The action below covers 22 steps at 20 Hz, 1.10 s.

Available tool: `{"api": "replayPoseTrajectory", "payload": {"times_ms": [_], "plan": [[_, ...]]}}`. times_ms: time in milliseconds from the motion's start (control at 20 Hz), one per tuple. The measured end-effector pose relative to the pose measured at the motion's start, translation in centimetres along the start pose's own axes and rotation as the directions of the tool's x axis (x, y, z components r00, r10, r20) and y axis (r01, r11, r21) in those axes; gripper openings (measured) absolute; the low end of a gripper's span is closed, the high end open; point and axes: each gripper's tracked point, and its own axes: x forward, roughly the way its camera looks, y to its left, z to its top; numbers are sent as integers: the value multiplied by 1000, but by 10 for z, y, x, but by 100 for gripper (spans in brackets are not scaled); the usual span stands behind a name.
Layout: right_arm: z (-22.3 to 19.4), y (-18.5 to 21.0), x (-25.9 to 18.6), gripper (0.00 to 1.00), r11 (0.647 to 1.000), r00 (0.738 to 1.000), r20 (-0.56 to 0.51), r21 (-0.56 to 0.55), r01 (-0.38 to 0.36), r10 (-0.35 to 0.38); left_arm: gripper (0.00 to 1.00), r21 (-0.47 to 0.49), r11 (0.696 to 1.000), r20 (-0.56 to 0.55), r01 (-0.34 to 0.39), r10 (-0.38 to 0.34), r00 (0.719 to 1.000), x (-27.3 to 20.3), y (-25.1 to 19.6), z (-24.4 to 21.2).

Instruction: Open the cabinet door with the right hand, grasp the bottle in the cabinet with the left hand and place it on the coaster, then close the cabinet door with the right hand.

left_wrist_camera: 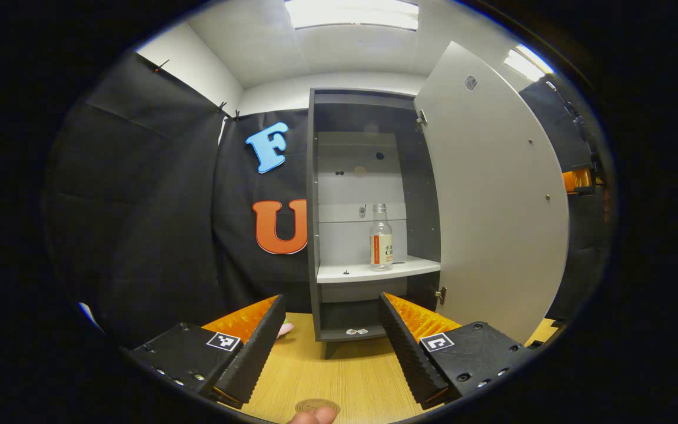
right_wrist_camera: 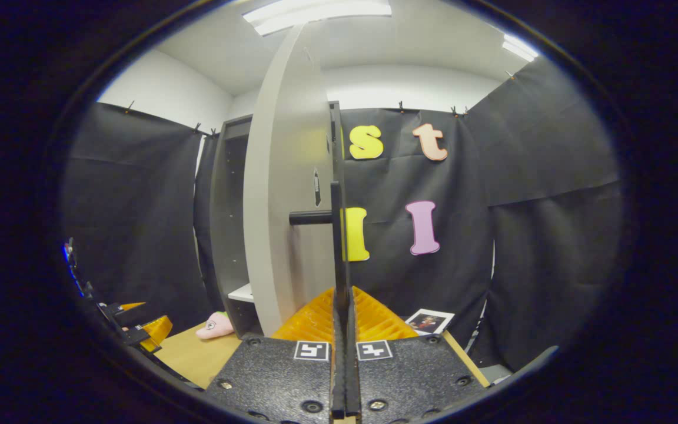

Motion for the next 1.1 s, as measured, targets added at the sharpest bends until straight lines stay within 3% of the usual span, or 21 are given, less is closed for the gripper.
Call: {"api": "replayPoseTrajectory", "payload": {"times_ms": [700, 950, 1000, 1050, 1100], "plan": [[-1, 5, 6, 6, 998, 999, 40, 61, -17, 15, 95, 20, 999, 17, 29, -29, 999, 6, -16, 8], [-5, -2, 5, 7, 997, 999, 31, 76, 34, -37, 95, 17, 998, 23, 67, -67, 997, -5, -31, 6], [-6, -8, 2, 12, 997, 998, 31, 67, 50, -52, 95, 17, 998, 18, 67, -67, 998, -6, -32, 5], [-10, -13, 3, 36, 996, 997, 30, 55, 63, -65, 94, 14, 998, 12, 65, -66, 998, -8, -32, 2], [-12, -15, 3, 51, 996, 997, 27, 51, 68, -69, 95, 10, 998, 8, 66, -66, 998, -8, -32, 0]]}}
